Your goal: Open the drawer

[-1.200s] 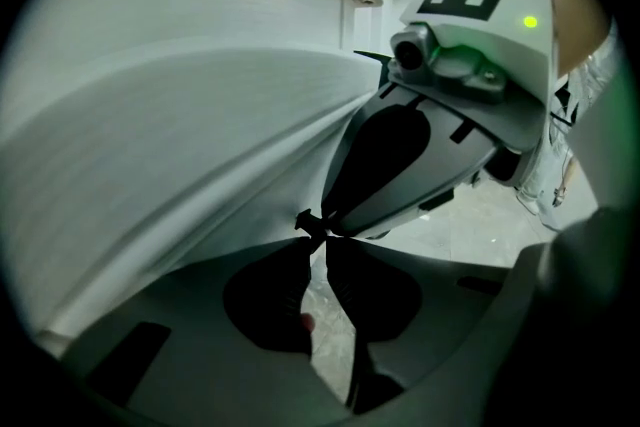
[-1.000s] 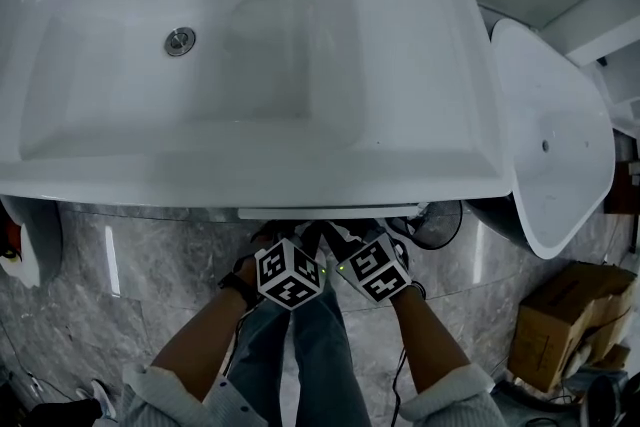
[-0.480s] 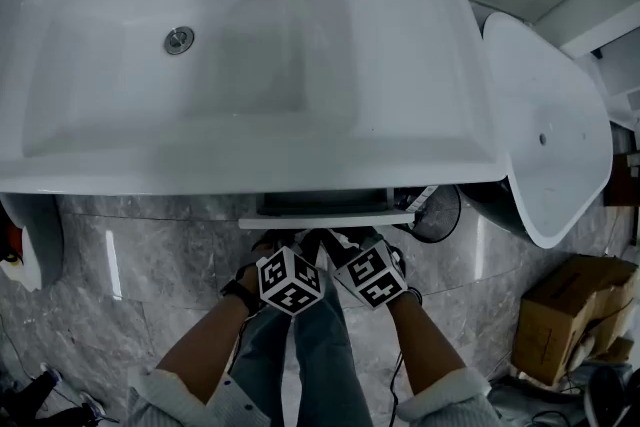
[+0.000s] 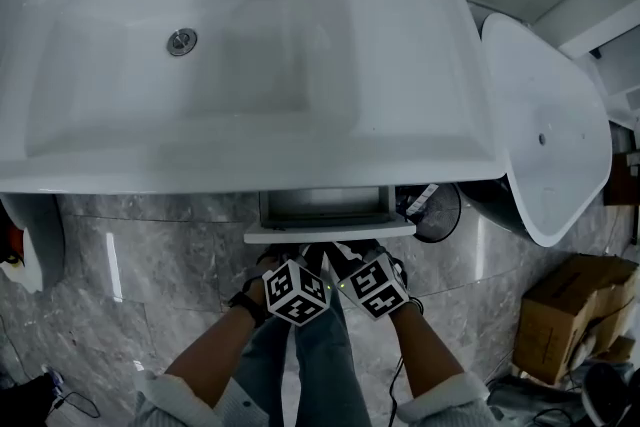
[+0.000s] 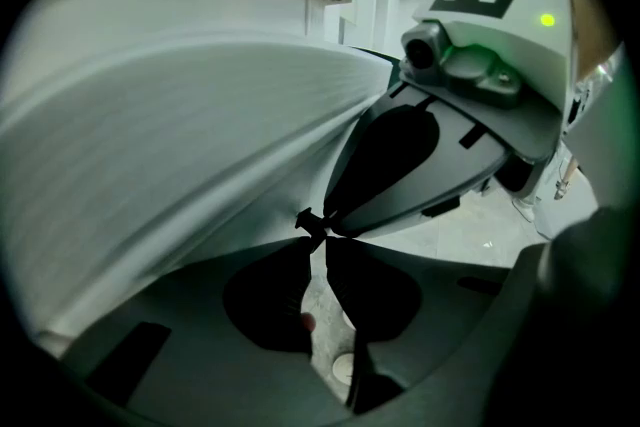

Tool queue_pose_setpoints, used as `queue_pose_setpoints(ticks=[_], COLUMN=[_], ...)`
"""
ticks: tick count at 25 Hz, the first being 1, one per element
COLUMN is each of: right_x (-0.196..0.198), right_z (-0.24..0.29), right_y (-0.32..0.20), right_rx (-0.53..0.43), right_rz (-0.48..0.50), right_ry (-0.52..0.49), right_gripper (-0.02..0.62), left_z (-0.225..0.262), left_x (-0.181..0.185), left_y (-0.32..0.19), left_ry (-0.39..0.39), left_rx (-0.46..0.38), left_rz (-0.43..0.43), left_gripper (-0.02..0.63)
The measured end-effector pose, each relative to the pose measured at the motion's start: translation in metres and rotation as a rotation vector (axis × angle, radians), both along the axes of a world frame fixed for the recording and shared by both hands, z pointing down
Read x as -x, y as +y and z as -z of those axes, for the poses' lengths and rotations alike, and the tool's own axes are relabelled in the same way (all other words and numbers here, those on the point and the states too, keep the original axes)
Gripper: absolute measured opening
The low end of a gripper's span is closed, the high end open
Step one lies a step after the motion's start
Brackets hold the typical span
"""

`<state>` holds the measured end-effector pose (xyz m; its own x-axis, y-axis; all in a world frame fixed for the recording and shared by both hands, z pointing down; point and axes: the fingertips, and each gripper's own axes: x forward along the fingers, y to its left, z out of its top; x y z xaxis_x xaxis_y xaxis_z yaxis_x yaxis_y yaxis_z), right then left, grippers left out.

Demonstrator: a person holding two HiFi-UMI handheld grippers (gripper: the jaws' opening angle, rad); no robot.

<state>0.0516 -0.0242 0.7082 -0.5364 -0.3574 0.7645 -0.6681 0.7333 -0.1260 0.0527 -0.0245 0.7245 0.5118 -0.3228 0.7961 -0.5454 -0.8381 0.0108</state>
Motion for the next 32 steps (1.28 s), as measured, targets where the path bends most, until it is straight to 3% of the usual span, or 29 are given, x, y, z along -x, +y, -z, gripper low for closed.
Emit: queue_pose_setpoints(ticks=[24,32], right_x=[-0.002,-0.004], right_z=[-0.008,-0.011], right_y=[0.014,0.015], right_rx=[0.011,0.041], right_rz=[-0.046,-0.134], right_ry=[-0.018,-0.052], right_gripper=[0.038,0.044], left_z=[-0.009,-0.012], left_x=[0.001,0.004], left_y=[0.013,0.012], left_ry=[0.004,0.004], left_rx=[0.017,0.033], left_rz=[0.048,0.078], left_gripper=[0.057,0.057])
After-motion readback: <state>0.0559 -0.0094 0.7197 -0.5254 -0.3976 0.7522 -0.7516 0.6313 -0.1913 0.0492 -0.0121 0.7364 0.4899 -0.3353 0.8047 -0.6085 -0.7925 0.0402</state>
